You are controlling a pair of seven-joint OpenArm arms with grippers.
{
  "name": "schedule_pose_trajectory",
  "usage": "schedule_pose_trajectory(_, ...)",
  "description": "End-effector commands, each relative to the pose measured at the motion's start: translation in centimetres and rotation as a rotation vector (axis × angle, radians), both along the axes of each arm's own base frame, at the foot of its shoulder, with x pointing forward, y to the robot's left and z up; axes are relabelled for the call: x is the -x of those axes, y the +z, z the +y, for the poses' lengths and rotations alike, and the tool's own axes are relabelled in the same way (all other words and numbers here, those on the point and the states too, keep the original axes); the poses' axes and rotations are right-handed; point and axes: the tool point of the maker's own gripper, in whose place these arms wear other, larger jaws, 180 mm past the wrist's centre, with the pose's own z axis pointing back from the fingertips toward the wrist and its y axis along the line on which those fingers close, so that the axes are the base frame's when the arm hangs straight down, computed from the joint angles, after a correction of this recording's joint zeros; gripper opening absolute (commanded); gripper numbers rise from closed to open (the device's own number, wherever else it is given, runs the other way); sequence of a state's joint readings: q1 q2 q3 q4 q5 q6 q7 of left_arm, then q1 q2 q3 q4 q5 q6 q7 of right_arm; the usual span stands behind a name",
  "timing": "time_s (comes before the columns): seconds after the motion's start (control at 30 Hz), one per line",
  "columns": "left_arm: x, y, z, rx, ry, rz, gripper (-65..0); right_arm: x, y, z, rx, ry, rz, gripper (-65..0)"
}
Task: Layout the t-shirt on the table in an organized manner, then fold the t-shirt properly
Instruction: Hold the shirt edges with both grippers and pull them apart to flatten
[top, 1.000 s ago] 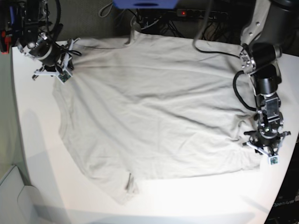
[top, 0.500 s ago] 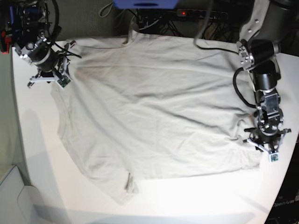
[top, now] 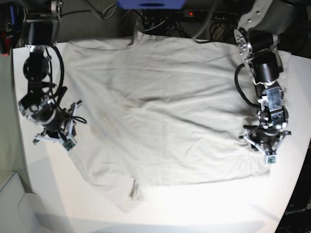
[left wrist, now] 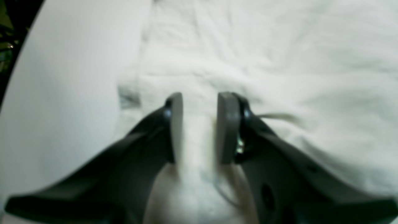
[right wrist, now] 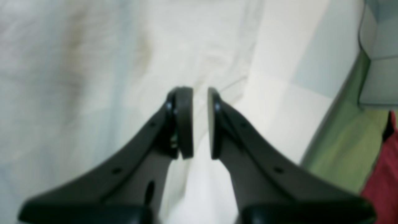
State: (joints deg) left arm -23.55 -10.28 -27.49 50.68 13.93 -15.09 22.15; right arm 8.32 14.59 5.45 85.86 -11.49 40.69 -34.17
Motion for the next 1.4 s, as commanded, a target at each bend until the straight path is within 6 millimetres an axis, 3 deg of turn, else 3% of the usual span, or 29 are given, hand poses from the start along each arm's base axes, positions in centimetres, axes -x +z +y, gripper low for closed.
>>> schedule_pose_trajectory(0.0, -2.0, 2.9, 0.2, -0.018, -0.004, -0.089, -46.3, -1.3, 0.8, -0.1, -0.022, -0.009, -0.032, -57.6)
schedule_pose_trajectory(0.1, -2.0, 2.4, -0.7, -0.007, -0.013, -0.081, -46.3, -2.5, -0.9, -0.6, -0.051, -0.039, 0.027, -57.6)
schedule_pose_trajectory(0.2, -1.7, 1.9, -0.6, -0.005, -0.009, -0.069, -46.3, -2.4, -2.7, -0.9, -0.073, -0.054, 0.078, -57.6)
schedule_pose_trajectory(0.33, -0.1, -1.6, -0.3, 0.029, 0.0, 0.019, -46.3, -2.4, -4.3, -0.7, -0.118, -0.059, 0.105, -57.6)
schedule_pose_trajectory(0.43, 0.7, -2.8, 1.3, 0.024, 0.009, 0.017, -46.3, -2.1, -5.5, -0.8, -0.145, -0.062, 0.121, -57.6)
schedule_pose_trajectory(0.5, 0.7, -3.3, 1.1, 0.029, 0.001, 0.001, -46.3, -2.6, -5.6, -0.8, -0.166, -0.065, 0.117, -57.6)
schedule_pose_trajectory(0.73, -1.7, -2.3, 1.4, 0.054, 0.002, -0.044, -46.3, -3.8, -6.4, -1.8, -0.209, -0.093, 0.135, -57.7)
schedule_pose_trajectory(0.97, -4.4, 0.8, 2.0, 0.055, 0.01, -0.098, -46.3, -4.7, -6.6, -3.3, -0.234, -0.124, 0.144, -57.7)
schedule_pose_trajectory(1.2, -5.1, 1.7, 2.0, 0.068, 0.015, -0.12, -46.3, -5.5, -4.8, -4.4, -0.199, -0.118, 0.096, -57.7)
schedule_pose_trajectory(1.3, -5.9, 3.8, 2.4, 0.044, 0.013, -0.176, -46.3, -6.1, -3.5, -4.3, -0.186, -0.104, 0.059, -57.7)
schedule_pose_trajectory(1.37, -6.3, 4.8, 1.2, 0.038, -0.006, -0.215, -46.3, -6.4, -2.9, -4.3, -0.18, -0.099, 0.043, -57.7)
